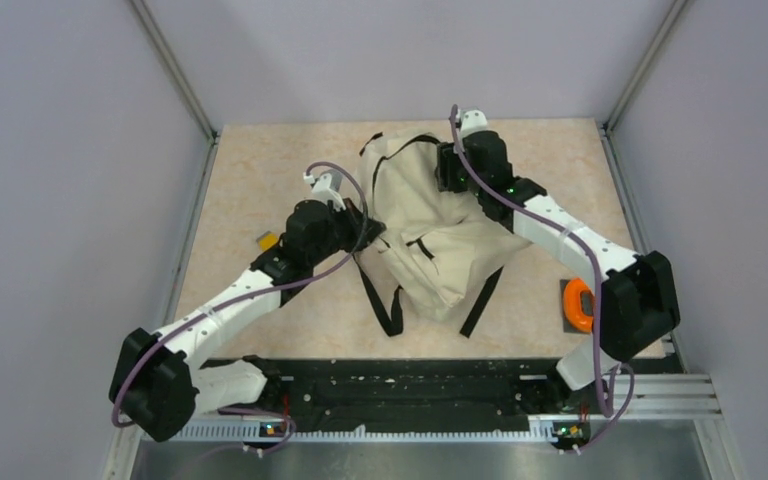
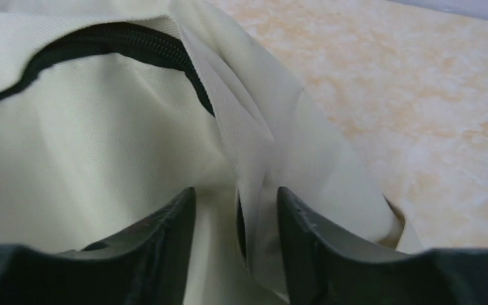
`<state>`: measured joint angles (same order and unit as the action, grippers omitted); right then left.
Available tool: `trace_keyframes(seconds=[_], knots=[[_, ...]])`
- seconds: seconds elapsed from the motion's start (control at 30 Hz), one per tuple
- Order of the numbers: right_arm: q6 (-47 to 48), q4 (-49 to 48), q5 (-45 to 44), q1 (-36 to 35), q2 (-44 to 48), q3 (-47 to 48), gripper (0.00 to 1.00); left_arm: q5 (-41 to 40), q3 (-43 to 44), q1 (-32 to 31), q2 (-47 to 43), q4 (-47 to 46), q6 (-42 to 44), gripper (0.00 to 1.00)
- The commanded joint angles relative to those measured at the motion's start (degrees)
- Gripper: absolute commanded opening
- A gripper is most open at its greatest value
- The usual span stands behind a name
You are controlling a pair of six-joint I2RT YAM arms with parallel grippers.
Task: Pack the student bag
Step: Adjust the student bag at the center of the board.
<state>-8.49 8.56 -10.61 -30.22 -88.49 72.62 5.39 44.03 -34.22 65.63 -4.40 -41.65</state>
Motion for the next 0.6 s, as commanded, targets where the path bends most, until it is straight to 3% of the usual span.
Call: trace_keyframes(seconds=[0.0, 0.03, 0.1, 0.2, 0.37, 0.47, 0.57], knots=[[0.12, -1.97, 3.94, 0.49, -1.42, 4.19, 0.58, -3.71, -2.36, 4.65, 2.52, -1.7, 3.89, 0.0], [-0.01, -2.2, 4.24, 0.47, -0.5, 3.72, 0.67, -4.3, -2.77, 4.94, 3.27, -1.53, 4.68, 0.0], [-0.11, -2.48, 4.3, 0.51, 2.43, 1.74, 0.73, -6.5, -3.01, 5.29, 4.9, -0.89, 5.89, 0.0], [0.49, -2.28, 4.05, 0.49, 7.61, -1.66, 0.76, -8.14, -3.0, 5.39, 8.09, 0.17, 6.1, 0.0], [-1.0, -2.11, 8.81, 0.43, 16.76, -9.87, 0.77, -0.43, -2.5, 4.34, 12.59, 2.23, 3.89, 0.0], [-2.57, -4.04, 15.24, 0.39, 22.11, -15.76, 0.77, 0.91, -6.27, -0.21, 12.09, -2.55, 2.0, 0.0], [-4.08, -5.53, 21.12, -0.1, 26.84, -20.3, 0.77, -2.54, -7.13, -7.51, 9.66, -1.15, 2.02, 0.0]])
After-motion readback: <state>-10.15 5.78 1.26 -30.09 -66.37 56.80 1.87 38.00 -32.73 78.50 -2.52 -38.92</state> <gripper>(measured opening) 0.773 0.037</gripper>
